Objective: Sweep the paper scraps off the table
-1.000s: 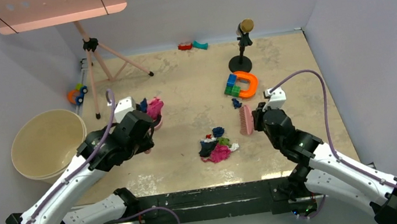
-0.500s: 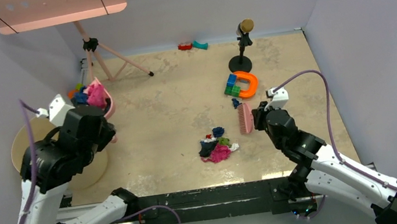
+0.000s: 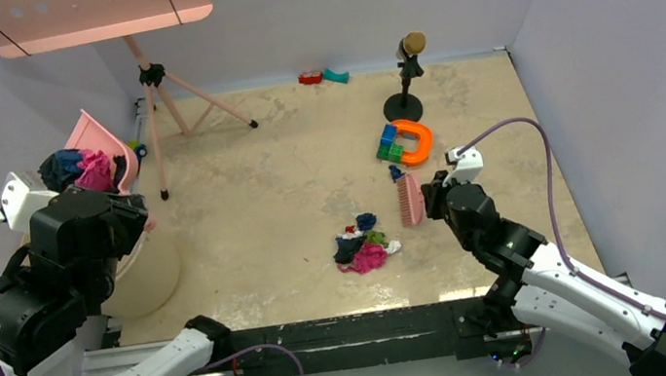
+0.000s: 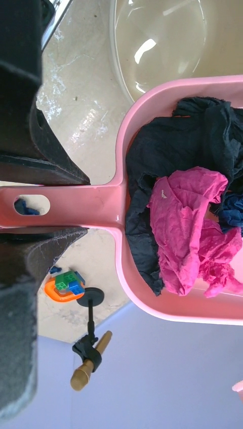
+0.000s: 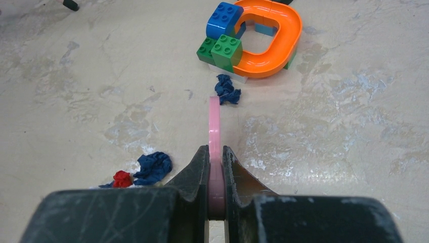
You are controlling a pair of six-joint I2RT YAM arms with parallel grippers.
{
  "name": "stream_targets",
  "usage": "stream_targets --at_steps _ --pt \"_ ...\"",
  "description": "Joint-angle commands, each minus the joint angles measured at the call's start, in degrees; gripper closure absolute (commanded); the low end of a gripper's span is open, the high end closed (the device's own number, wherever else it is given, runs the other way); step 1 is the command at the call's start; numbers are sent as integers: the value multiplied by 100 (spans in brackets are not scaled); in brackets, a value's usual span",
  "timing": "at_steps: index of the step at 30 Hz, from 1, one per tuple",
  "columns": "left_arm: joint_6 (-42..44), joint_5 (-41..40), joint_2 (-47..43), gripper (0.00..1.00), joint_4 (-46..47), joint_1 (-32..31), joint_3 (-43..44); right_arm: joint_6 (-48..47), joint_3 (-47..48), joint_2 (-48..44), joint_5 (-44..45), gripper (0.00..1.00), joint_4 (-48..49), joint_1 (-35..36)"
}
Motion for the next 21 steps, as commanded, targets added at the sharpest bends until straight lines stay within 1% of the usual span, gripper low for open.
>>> stream_targets --at_steps 1,5,11,16,21 --pt "233 -78 318 100 -989 189 231 10 120 -99 -8 100 238 -2" --pt "572 118 243 100 -736 604 66 16 105 -114 -16 100 223 -1" --pt "918 884 228 100 -297 1499 -422 -7 126 -28 -35 100 256 0" --pt "1078 1668 11 100 311 2261 -1162 -2 130 8 -52 100 248 -1" --pt "1175 2574 -122 100 799 3022 -1715 -8 130 48 -79 100 266 -2"
